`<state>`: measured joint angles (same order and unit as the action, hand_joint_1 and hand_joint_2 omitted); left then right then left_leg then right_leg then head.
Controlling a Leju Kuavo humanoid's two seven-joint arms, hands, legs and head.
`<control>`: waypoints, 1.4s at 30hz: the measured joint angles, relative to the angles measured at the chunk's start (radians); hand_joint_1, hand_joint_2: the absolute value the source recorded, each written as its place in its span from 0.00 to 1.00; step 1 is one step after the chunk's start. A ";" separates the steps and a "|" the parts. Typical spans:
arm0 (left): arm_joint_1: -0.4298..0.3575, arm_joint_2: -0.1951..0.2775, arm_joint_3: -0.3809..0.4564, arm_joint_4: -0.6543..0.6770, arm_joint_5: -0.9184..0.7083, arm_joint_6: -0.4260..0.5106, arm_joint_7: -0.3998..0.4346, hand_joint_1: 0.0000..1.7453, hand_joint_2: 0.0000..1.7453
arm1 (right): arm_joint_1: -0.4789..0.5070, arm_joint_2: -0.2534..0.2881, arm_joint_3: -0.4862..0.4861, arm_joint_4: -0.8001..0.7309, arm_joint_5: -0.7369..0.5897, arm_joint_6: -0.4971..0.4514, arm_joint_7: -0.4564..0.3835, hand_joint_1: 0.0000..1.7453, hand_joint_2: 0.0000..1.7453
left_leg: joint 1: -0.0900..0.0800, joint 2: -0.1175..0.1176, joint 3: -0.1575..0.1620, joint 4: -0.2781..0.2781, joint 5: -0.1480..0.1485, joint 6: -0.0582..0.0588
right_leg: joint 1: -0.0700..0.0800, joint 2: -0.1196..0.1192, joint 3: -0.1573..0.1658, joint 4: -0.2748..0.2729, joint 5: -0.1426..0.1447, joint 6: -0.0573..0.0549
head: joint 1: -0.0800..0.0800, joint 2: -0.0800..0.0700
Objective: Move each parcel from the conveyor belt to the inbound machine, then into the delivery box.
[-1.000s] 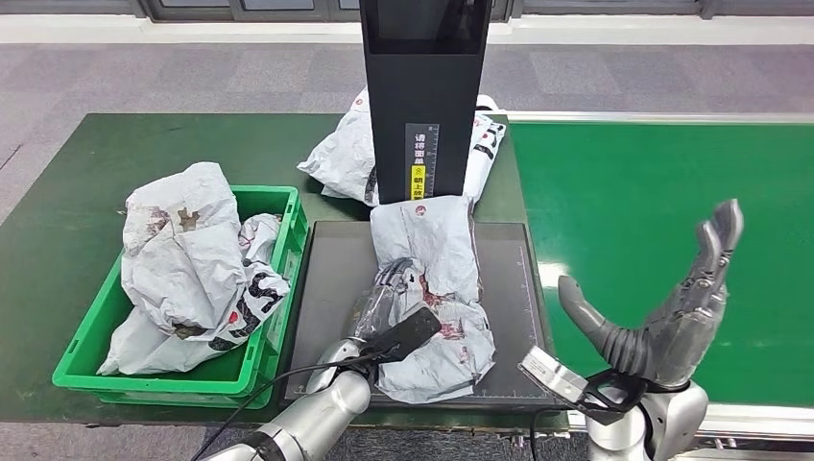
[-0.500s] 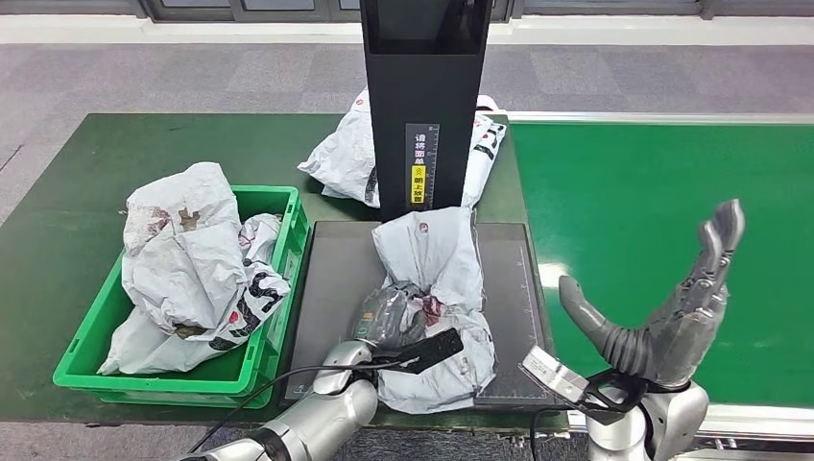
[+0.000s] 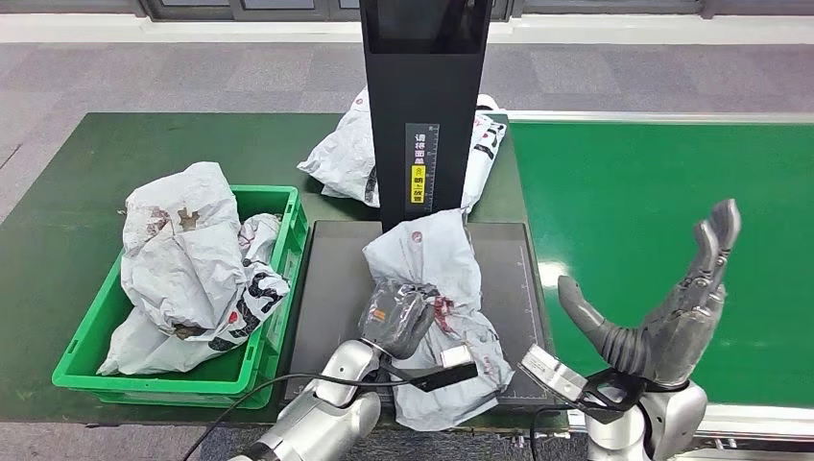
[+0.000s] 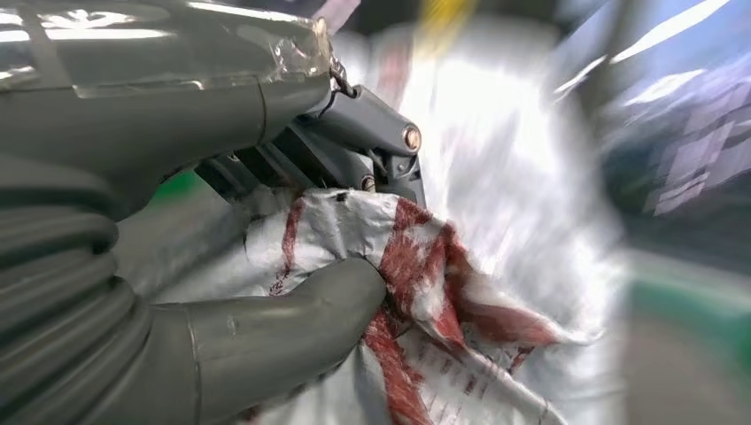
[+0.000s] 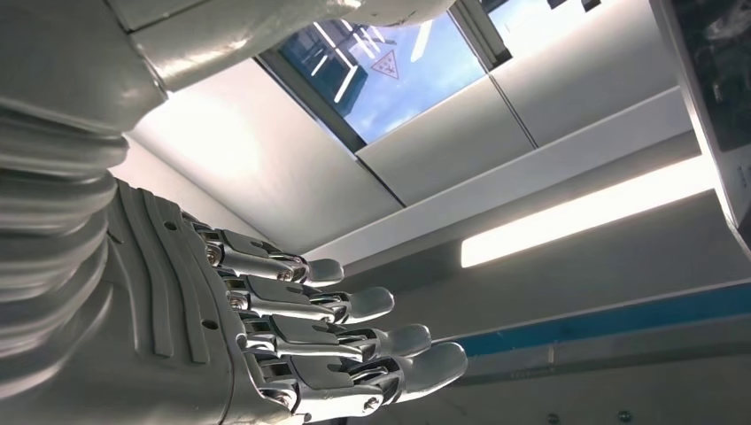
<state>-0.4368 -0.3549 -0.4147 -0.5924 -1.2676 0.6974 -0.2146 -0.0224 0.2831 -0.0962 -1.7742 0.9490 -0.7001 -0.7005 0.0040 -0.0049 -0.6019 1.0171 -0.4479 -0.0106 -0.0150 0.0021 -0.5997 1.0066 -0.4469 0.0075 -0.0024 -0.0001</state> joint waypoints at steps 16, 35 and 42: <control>0.153 0.039 0.303 -0.938 -0.142 0.006 -0.078 1.00 1.00 | 0.005 0.000 -0.029 -0.001 0.000 0.000 0.000 0.00 1.00 | 0.001 0.000 -0.001 0.000 0.000 -0.001 | 0.001 0.000 -0.001 0.000 0.000 0.000 | -0.001 0.000; 0.091 0.032 0.851 -0.870 -0.012 0.002 -0.290 1.00 1.00 | 0.009 0.001 -0.046 -0.002 0.010 0.000 -0.001 0.00 1.00 | 0.002 0.000 0.000 -0.001 0.001 -0.002 | 0.001 0.000 0.000 0.001 -0.001 -0.002 | 0.000 0.000; 0.029 0.014 1.062 -0.696 -0.080 0.002 -0.283 1.00 1.00 | 0.006 0.001 -0.045 0.022 0.012 0.000 -0.001 0.00 1.00 | 0.002 -0.002 0.000 0.000 0.002 -0.002 | 0.001 0.000 0.000 0.001 -0.001 -0.002 | 0.000 0.000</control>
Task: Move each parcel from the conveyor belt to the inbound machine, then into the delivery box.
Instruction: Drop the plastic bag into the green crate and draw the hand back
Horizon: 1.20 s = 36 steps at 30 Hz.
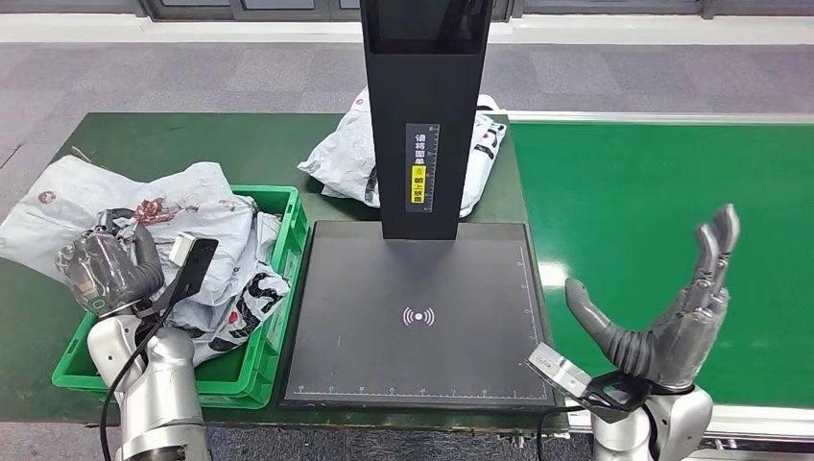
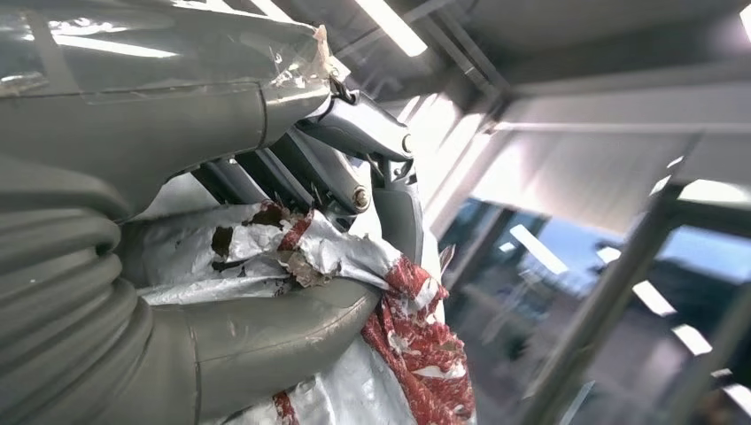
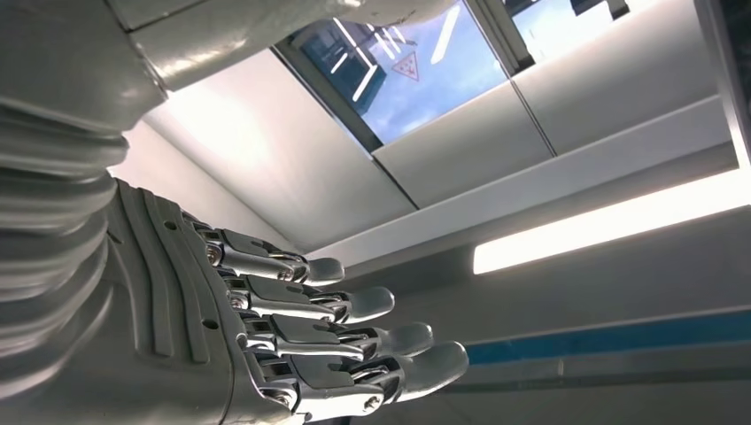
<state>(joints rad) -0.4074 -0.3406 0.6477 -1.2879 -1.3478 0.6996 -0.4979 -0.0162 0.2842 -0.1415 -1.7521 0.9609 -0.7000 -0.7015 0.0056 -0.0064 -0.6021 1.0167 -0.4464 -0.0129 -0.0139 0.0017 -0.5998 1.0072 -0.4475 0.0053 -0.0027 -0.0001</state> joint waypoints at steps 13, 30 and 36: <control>-0.018 -0.008 0.054 0.066 -0.011 0.000 0.010 1.00 1.00 | -0.002 0.000 0.000 0.022 0.000 0.000 0.000 0.00 1.00 | 0.000 0.000 0.000 0.000 -0.001 0.000 | 0.000 0.000 0.000 0.000 0.000 0.000 | 0.000 0.000; -0.022 -0.013 0.059 0.046 0.101 0.002 0.007 0.00 1.00 | -0.006 0.000 0.001 0.052 -0.002 0.000 0.000 0.00 1.00 | 0.000 0.000 0.000 0.000 -0.001 0.000 | 0.000 0.000 0.000 0.000 0.000 0.000 | 0.000 0.000; -0.013 -0.013 0.066 -0.005 0.231 0.002 -0.101 0.00 1.00 | -0.006 0.000 0.001 0.059 -0.017 0.000 0.000 0.00 1.00 | 0.000 0.000 0.000 0.000 -0.001 0.000 | 0.000 0.000 0.000 0.000 0.000 0.000 | 0.000 0.000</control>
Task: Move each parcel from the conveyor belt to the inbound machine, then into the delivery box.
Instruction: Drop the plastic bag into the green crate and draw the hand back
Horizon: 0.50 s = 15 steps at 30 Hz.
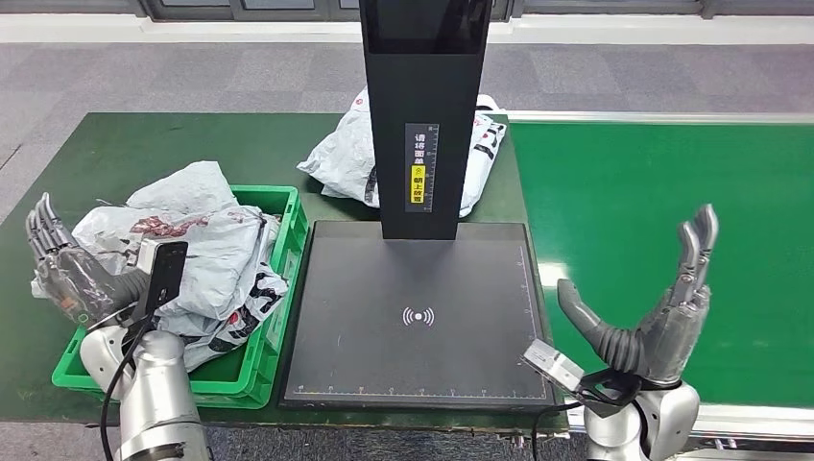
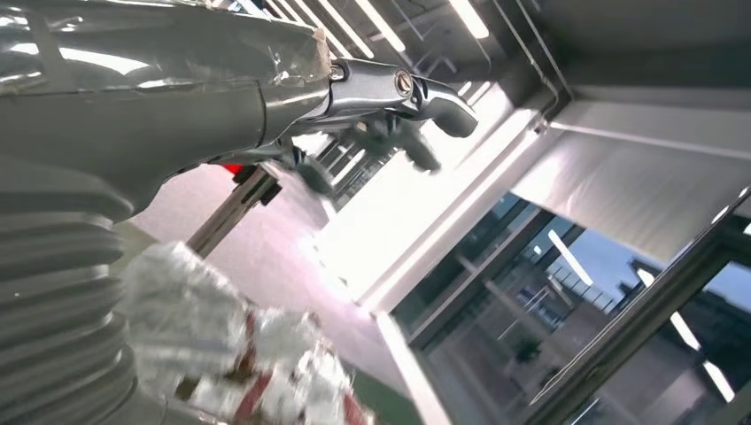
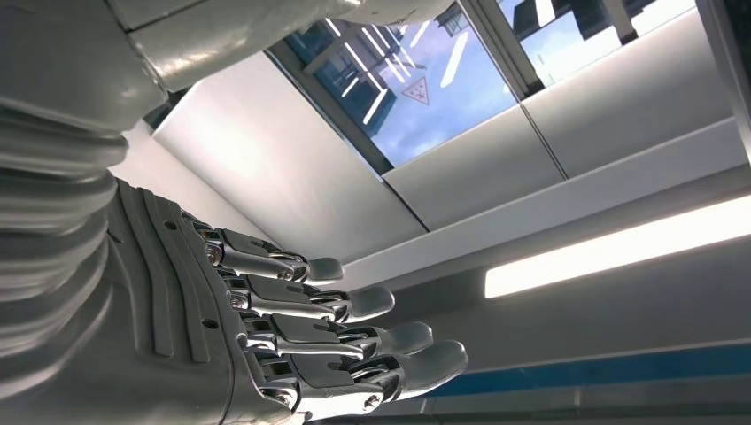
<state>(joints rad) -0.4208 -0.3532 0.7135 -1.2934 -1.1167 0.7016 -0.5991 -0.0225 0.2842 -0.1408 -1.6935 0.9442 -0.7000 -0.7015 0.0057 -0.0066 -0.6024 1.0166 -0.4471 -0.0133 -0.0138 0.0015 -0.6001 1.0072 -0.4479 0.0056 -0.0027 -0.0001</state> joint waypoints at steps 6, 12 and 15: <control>0.020 0.000 -0.027 -0.061 0.048 0.000 0.005 0.00 1.00 | 0.000 0.000 0.000 0.002 -0.017 0.000 0.001 0.00 1.00 | 0.000 0.000 0.000 0.000 0.000 0.000 | 0.000 0.000 0.000 0.000 0.000 0.000 | 0.000 0.000; 0.060 0.000 -0.076 -0.158 0.204 0.000 -0.047 0.00 1.00 | 0.000 0.000 -0.001 0.002 -0.029 0.000 0.001 0.00 1.00 | 0.000 0.001 0.000 0.000 0.000 0.000 | 0.000 0.000 0.000 0.000 0.000 0.000 | 0.000 0.000; 0.082 0.000 -0.106 -0.193 0.372 0.000 -0.088 0.00 1.00 | 0.000 0.000 -0.002 0.004 -0.038 0.000 0.001 0.00 1.00 | 0.000 0.000 0.000 0.000 0.000 0.000 | 0.000 0.000 0.000 0.000 0.000 0.000 | 0.000 0.000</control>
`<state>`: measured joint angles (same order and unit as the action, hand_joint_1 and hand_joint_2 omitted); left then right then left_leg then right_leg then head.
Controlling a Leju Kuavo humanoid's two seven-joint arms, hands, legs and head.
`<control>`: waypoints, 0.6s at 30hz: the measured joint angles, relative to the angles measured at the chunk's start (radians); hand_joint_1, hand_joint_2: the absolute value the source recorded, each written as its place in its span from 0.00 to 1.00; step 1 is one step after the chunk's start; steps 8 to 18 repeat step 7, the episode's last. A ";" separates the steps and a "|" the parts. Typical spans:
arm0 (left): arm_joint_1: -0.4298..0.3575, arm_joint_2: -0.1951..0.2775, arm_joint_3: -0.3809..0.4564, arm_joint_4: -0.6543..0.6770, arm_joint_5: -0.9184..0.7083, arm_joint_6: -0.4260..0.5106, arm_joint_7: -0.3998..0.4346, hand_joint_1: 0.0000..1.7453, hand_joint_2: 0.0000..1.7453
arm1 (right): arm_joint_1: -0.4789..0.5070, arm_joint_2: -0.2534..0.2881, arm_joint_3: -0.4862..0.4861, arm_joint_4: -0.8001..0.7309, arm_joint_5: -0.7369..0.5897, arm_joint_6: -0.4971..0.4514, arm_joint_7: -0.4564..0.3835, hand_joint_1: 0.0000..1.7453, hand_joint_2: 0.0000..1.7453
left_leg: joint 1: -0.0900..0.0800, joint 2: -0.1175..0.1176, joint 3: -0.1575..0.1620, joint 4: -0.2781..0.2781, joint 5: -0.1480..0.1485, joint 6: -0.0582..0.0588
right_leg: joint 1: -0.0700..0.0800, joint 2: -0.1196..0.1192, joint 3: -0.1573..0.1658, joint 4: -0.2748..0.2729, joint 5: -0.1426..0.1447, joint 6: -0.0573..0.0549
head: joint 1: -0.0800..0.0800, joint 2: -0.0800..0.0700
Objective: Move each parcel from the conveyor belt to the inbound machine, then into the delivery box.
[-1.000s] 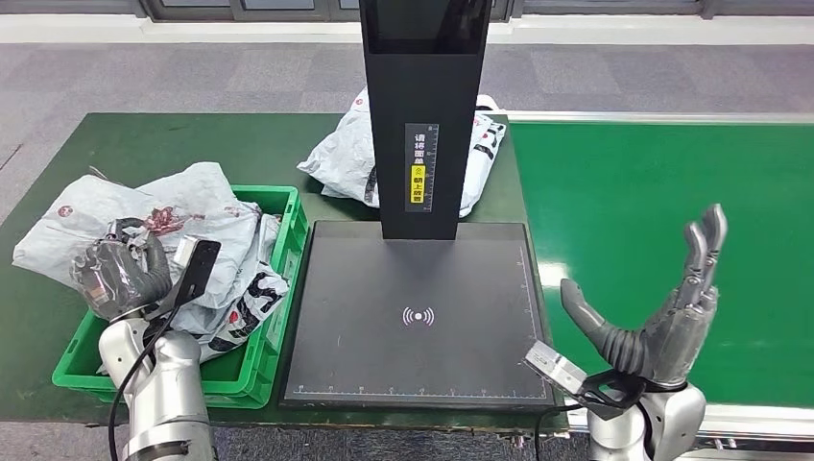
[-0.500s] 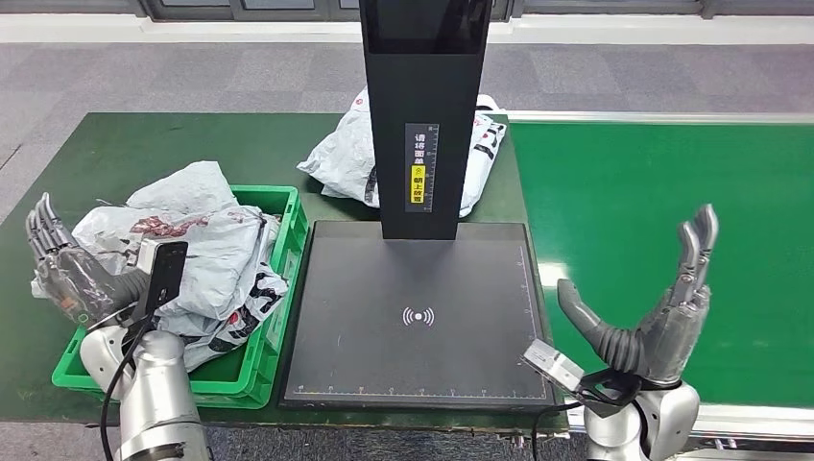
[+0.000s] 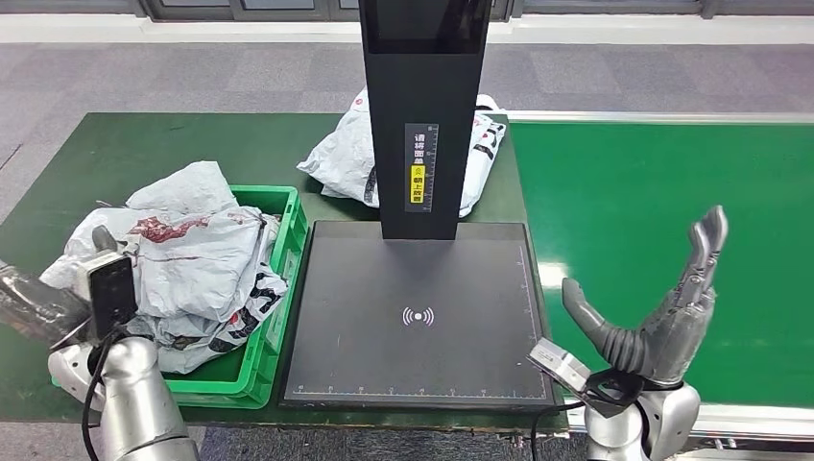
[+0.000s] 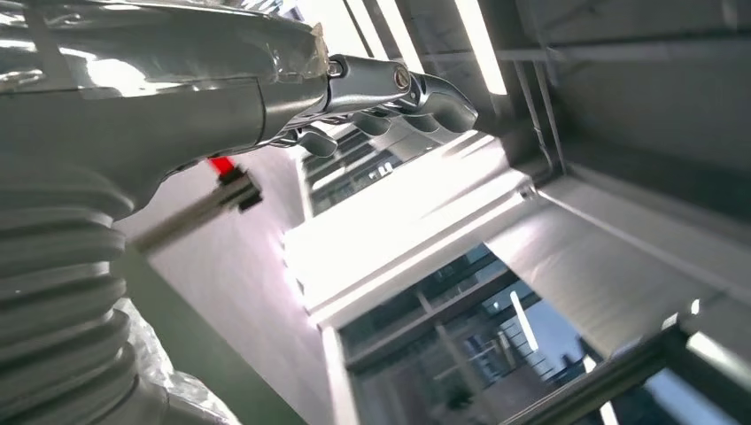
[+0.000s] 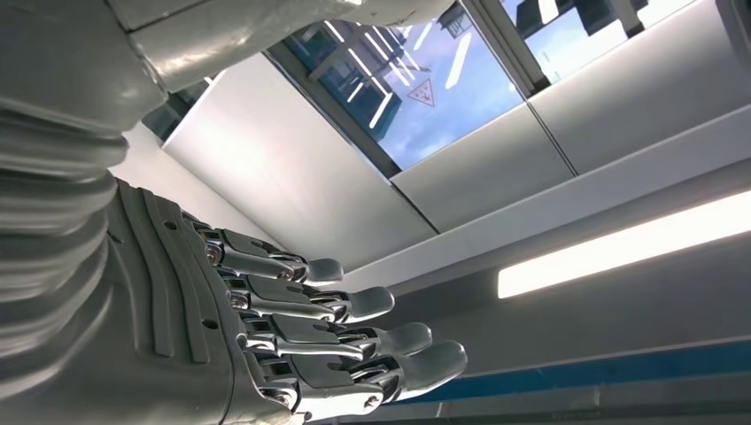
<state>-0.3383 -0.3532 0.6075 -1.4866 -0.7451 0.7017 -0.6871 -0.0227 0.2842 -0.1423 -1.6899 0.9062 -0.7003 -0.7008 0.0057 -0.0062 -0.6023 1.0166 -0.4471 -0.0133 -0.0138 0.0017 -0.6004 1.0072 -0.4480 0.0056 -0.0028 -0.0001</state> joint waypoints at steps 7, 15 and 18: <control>0.066 0.021 -0.258 -0.050 0.463 -0.034 -0.014 0.00 1.00 | -0.002 0.000 0.028 0.005 -0.096 0.000 -0.001 0.00 1.00 | 0.000 -0.001 -0.001 0.000 0.000 0.000 | 0.000 -0.002 0.001 0.000 0.000 0.000 | 0.000 0.000; 0.066 0.021 -0.258 -0.050 0.463 -0.034 -0.014 0.00 1.00 | -0.002 0.000 0.028 0.005 -0.096 0.000 -0.001 0.00 1.00 | 0.000 -0.001 -0.001 0.000 0.000 0.000 | 0.000 -0.002 0.001 0.000 0.000 0.000 | 0.000 0.000; 0.066 0.021 -0.258 -0.050 0.463 -0.034 -0.014 0.00 1.00 | -0.002 0.000 0.028 0.005 -0.096 0.000 -0.001 0.00 1.00 | 0.000 -0.001 -0.001 0.000 0.000 0.000 | 0.000 -0.002 0.001 0.000 0.000 0.000 | 0.000 0.000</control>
